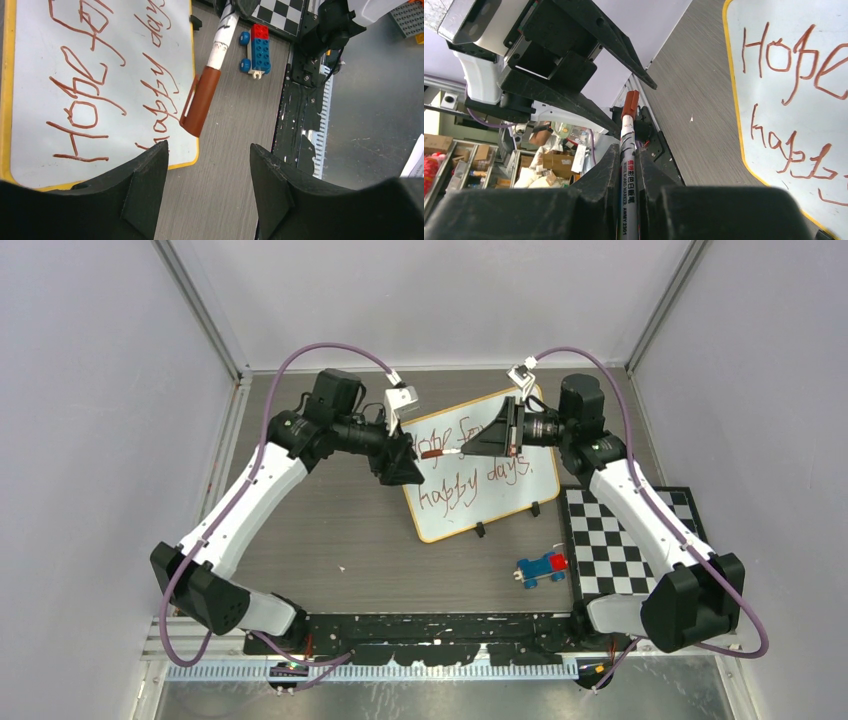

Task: Write a sentence on the whiteboard
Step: Close the whiteboard marker at the center of the board.

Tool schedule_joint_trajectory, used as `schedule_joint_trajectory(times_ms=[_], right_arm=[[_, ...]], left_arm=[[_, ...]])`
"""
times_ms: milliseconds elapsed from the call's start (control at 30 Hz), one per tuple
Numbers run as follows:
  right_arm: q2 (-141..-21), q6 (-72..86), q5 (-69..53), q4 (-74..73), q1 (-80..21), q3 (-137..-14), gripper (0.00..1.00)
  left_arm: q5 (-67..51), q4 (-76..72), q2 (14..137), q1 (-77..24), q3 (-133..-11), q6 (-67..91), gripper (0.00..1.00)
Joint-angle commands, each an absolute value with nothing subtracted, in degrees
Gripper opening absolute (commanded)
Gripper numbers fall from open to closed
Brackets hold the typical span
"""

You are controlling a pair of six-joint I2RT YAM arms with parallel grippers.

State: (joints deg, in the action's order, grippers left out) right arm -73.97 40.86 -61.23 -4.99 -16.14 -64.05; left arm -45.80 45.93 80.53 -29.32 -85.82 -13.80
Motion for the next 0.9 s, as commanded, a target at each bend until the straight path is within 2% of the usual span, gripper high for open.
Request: schedule_joint_trajectory(times_ms=[0, 133, 367, 600, 767, 867], right_arm=[[-71.73, 42.18, -63.74, -2.2, -17.23, -63.75, 0.0], [-71.49, 42.27, -63.98, -2.28, -17.62, -63.37, 0.0], [-71.85, 42.36, -63.97, -2.36, -17.99, -63.81, 0.0], [-72.3, 40.16, -63.15, -4.49, -18.75, -63.64, 0.0], [-72.8, 36.08, -62.17, -9.27, -19.71, -65.07, 0.0], [-72.9, 35.8, -62.14, -9.33, -20.34, -65.08, 0.0]], left_arm=[[-49.07, 41.97, 80.49, -29.27, -85.61, -15.89, 0.61], [-50.97, 40.99, 81.09, -29.43, -86.14, -15.75, 0.59], [-51.98, 42.0, 81.74, -30.69, -85.96, -16.64, 0.48], [-52.42, 42.46, 81.65, -31.39, -86.49, -16.21, 0.19], [-51.77, 45.11, 82.0, -32.68, -87.66, -17.57, 0.05], [-51.04, 45.5, 82.21, -33.25, -87.71, -17.67, 0.0]])
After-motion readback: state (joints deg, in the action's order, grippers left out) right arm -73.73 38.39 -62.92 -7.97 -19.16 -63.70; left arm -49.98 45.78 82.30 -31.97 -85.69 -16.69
